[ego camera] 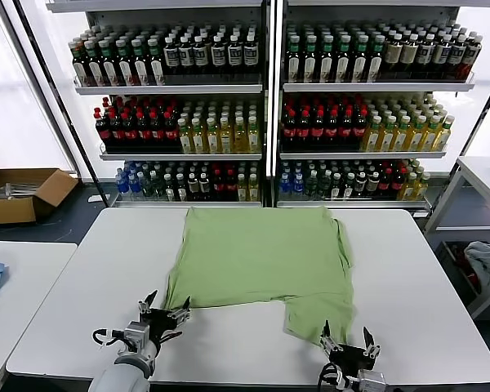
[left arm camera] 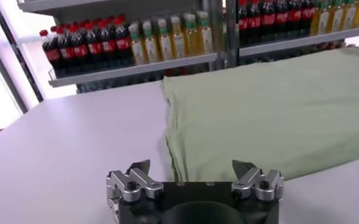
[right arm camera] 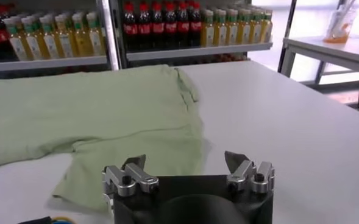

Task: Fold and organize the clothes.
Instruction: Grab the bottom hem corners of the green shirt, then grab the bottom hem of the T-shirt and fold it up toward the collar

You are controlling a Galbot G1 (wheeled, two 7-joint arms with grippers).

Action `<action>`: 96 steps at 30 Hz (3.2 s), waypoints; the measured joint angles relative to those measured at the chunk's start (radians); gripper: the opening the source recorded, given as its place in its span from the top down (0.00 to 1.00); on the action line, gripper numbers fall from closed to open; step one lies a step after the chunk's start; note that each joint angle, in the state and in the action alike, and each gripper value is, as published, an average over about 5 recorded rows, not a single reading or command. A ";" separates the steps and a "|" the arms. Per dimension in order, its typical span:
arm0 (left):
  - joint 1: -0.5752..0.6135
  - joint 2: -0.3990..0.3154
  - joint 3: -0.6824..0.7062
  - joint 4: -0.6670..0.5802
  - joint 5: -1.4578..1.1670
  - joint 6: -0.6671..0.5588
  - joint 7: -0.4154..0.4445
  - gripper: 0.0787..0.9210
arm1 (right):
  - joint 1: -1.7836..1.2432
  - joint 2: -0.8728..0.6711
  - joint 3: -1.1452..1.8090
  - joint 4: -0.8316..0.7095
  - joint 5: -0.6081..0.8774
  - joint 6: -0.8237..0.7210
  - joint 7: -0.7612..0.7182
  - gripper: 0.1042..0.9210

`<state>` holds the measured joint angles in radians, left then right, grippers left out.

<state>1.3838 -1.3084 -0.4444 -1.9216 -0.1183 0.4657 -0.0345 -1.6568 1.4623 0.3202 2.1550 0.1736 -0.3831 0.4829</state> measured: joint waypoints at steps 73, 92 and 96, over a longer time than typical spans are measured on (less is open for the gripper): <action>-0.107 -0.024 0.033 0.031 -0.154 -0.169 -0.017 0.99 | 0.213 -0.077 0.048 -0.044 -0.050 0.088 -0.140 0.98; -0.416 -0.048 0.101 0.338 -0.184 -0.191 -0.029 0.99 | 0.565 -0.162 0.000 -0.364 -0.003 0.069 -0.206 0.98; -0.463 -0.052 0.112 0.396 -0.185 -0.193 -0.028 0.99 | 0.623 -0.170 -0.017 -0.422 0.002 0.061 -0.216 0.98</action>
<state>0.9213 -1.3603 -0.3327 -1.5256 -0.3031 0.2729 -0.0625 -1.0342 1.2920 0.3029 1.7333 0.1754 -0.3221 0.2666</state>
